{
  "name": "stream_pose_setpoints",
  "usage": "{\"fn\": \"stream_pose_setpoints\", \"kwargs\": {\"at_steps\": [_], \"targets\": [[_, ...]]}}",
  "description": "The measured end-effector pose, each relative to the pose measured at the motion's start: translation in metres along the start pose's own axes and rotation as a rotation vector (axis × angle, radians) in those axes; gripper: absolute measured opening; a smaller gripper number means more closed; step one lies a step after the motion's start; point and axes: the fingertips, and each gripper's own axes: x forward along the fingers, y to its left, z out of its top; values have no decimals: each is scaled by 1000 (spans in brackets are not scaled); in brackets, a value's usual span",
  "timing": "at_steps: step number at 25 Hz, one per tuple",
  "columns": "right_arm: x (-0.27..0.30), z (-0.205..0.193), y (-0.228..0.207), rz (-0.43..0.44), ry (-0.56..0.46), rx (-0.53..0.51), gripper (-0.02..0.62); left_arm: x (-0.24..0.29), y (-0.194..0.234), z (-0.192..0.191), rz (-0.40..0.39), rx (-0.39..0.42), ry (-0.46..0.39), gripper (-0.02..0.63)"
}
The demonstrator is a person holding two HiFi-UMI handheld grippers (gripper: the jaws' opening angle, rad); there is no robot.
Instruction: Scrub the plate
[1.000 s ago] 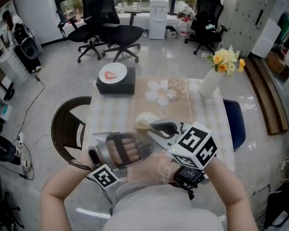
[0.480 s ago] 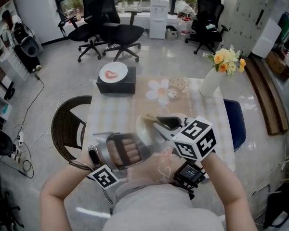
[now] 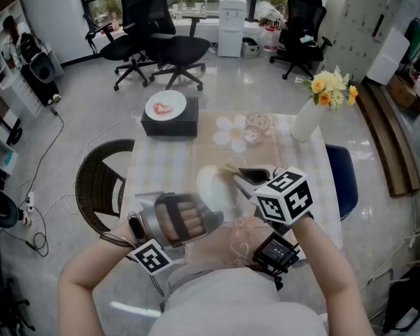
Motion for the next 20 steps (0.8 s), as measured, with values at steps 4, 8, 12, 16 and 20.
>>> {"fn": "stream_pose_setpoints", "kwargs": {"at_steps": [4,8,12,16,20], "targets": [[2,-11,-10,-23,27,22,52,-1,0,0,-2,2,1,21],[1,-18,-18,-42,43,30,52,-1,1,-2,-1,-1,6,21],[-5,-17,-21,-56,33,44,52,-1,0,-2,0,-3,8,21],[-21,2,-15,-35,-52,82,52,0,2,-5,6,-5,15,20],[-35,26,16,29,-111,16,52,1,0,-5,1,-7,12,20]]}}
